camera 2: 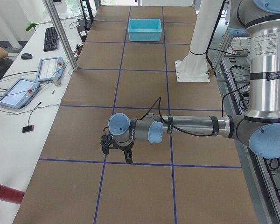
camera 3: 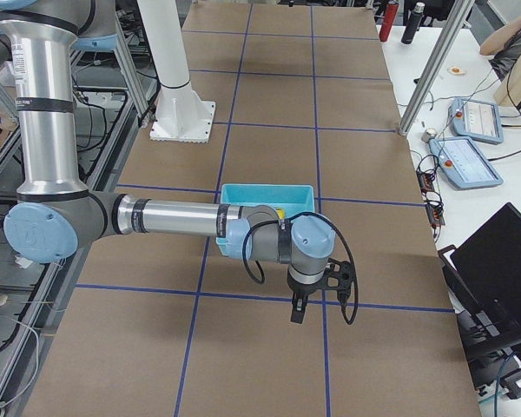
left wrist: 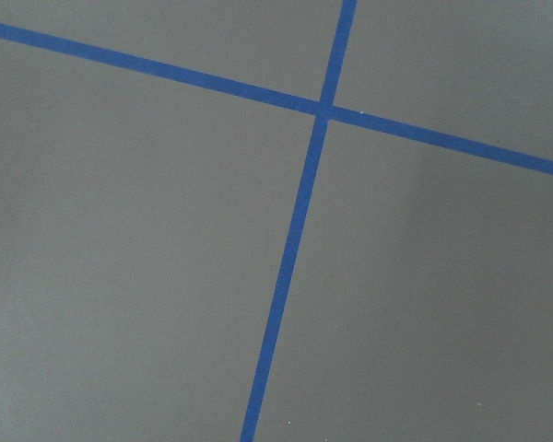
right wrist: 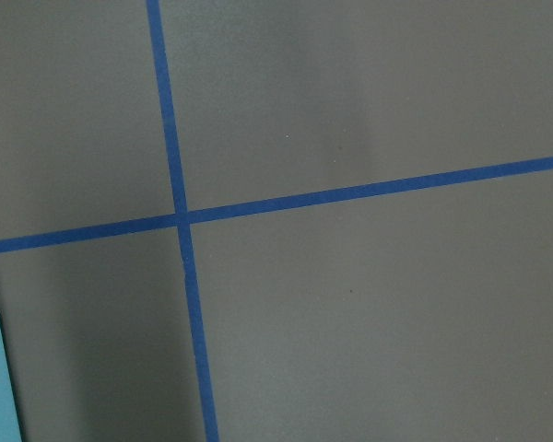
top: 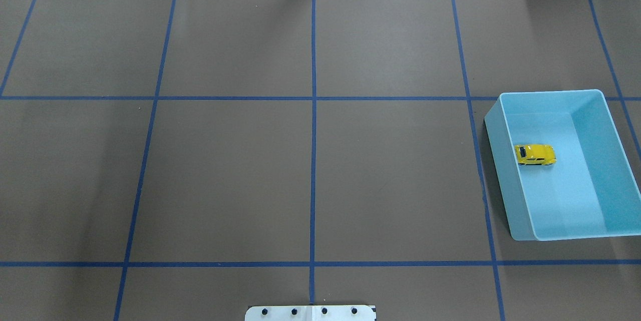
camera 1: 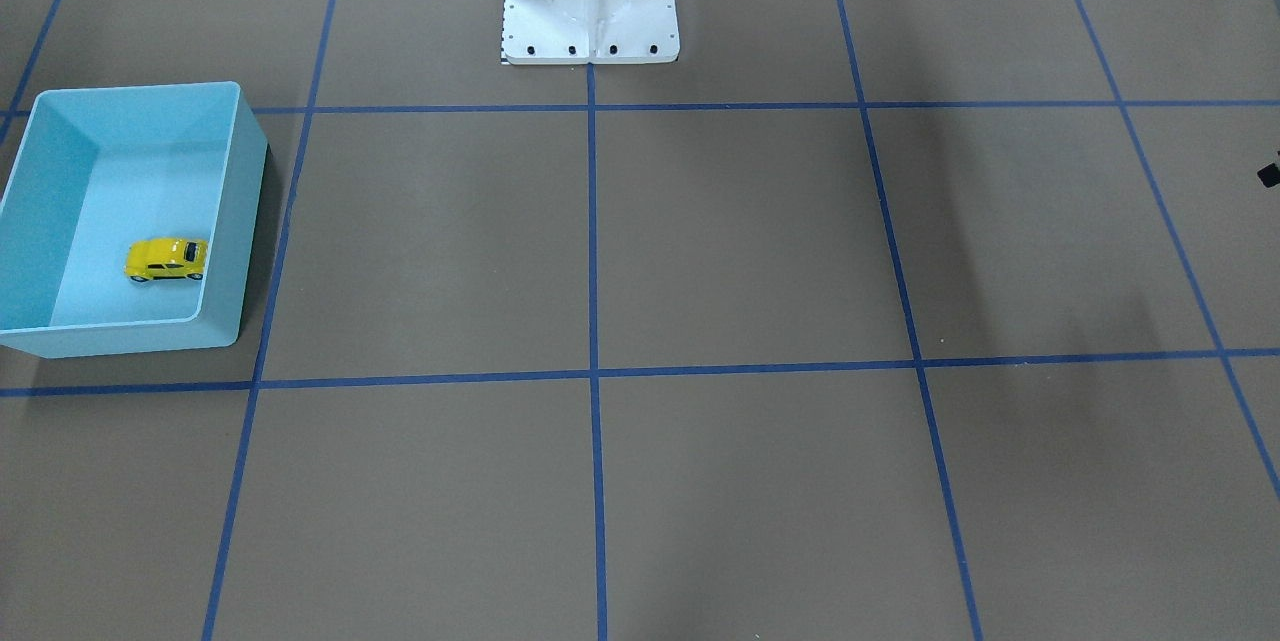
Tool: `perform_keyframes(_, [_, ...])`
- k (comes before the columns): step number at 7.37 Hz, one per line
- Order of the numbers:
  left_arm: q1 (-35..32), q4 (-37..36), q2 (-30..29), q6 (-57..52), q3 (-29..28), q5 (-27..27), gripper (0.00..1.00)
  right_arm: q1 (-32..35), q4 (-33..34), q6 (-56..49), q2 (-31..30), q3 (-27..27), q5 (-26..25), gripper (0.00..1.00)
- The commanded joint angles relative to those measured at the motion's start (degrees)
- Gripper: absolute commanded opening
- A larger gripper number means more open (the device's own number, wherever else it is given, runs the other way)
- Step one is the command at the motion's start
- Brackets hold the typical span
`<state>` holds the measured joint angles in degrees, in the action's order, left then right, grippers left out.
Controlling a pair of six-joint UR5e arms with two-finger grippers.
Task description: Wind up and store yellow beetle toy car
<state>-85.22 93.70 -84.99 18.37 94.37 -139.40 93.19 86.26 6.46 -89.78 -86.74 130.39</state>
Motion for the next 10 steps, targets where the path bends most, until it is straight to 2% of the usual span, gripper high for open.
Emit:
perform_keyframes(1, [0.0, 0.1, 0.0, 0.0, -0.1, 0.0, 1.00, -0.2, -0.8, 0.0, 0.0, 0.0, -1.2, 0.99])
perform_keyframes(10, [0.0, 0.0, -0.2, 0.1, -0.8, 0.4, 1.00, -0.1, -0.8, -0.5, -2.2, -0.4, -0.7, 0.99])
